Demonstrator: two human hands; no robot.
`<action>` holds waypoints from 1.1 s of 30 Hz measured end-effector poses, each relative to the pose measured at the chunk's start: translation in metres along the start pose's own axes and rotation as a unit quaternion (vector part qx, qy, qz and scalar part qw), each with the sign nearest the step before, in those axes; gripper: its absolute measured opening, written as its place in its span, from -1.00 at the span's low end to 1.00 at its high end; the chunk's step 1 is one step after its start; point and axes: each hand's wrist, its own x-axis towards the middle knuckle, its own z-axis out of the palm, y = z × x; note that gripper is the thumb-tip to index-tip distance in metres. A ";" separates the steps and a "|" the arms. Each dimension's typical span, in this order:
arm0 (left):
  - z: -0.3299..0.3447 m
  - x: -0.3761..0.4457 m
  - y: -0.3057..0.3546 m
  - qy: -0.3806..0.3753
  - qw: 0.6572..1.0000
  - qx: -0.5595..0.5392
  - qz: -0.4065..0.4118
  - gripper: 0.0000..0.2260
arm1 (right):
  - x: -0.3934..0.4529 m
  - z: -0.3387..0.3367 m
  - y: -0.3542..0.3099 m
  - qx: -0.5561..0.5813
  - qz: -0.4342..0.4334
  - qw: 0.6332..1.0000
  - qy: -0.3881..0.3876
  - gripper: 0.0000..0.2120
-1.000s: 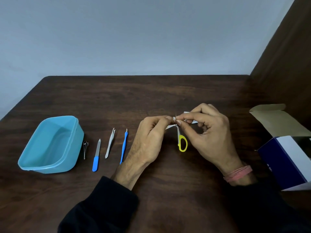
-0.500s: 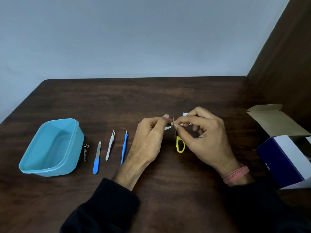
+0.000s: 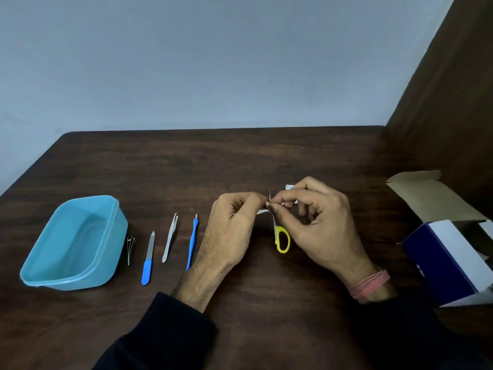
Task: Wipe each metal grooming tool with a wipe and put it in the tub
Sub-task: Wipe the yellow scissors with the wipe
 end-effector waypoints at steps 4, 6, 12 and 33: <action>-0.001 -0.004 -0.001 -0.014 0.999 0.040 0.013 -0.66 | 0.001 -0.003 0.002 -0.006 0.009 1.000 0.014 -0.89; 0.000 -0.003 -0.001 -0.014 0.999 0.038 0.017 -0.58 | 0.002 -0.002 0.002 -0.009 0.014 1.000 0.022 -0.87; -0.001 -0.007 0.007 -0.004 1.000 0.010 0.000 -0.53 | 0.001 0.001 -0.004 0.001 0.009 1.000 -0.008 -0.81; 0.000 -0.006 0.011 0.023 0.998 0.028 -0.050 -0.54 | 0.002 -0.003 0.002 0.032 0.034 0.999 0.020 -0.88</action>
